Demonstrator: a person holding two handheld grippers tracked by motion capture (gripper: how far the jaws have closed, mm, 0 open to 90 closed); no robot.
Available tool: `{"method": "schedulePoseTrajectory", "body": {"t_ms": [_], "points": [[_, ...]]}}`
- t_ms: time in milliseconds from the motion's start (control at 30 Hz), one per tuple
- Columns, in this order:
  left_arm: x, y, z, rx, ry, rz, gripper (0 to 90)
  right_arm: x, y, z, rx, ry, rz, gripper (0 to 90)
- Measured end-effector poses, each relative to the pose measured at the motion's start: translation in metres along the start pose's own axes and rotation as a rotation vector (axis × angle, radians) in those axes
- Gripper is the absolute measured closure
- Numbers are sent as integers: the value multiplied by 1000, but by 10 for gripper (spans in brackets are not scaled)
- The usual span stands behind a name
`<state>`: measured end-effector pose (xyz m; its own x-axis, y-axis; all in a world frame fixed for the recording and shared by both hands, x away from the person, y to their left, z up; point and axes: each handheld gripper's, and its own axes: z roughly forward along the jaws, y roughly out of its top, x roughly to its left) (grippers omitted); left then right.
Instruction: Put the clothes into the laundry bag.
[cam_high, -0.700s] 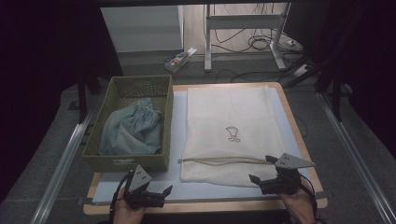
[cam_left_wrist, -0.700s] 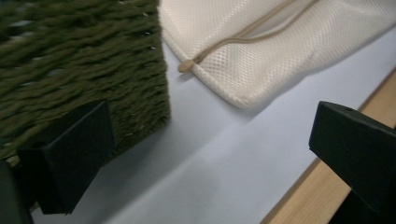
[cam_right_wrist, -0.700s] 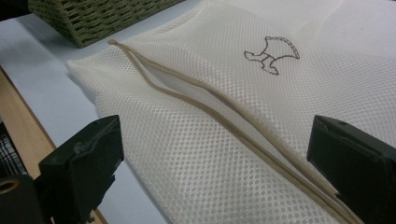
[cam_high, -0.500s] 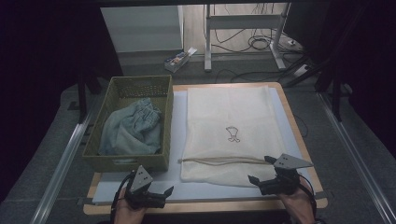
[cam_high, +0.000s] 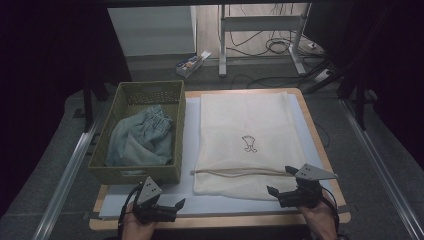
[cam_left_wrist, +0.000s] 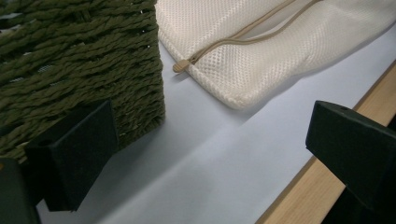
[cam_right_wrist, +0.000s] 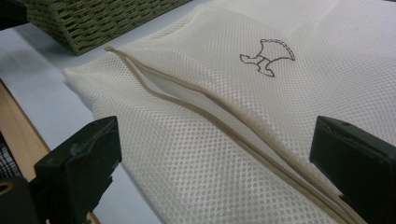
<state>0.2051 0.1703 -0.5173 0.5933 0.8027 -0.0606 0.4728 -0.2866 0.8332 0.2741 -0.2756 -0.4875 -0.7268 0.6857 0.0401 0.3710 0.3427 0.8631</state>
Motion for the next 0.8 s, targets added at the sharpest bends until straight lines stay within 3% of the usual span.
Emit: {"method": "schedulePoseTrajectory", "body": {"t_ms": [200,500,800], "points": [[-1,0,0,5,19,8,21,-1,0,0,-3,-1,2,20],[1,1,0,18,11,-25,32,-3,1,2,-2,-15,-3,20],[-1,0,3,45,14,-2,34,-8,7,7,-5,-31,4,23]]}}
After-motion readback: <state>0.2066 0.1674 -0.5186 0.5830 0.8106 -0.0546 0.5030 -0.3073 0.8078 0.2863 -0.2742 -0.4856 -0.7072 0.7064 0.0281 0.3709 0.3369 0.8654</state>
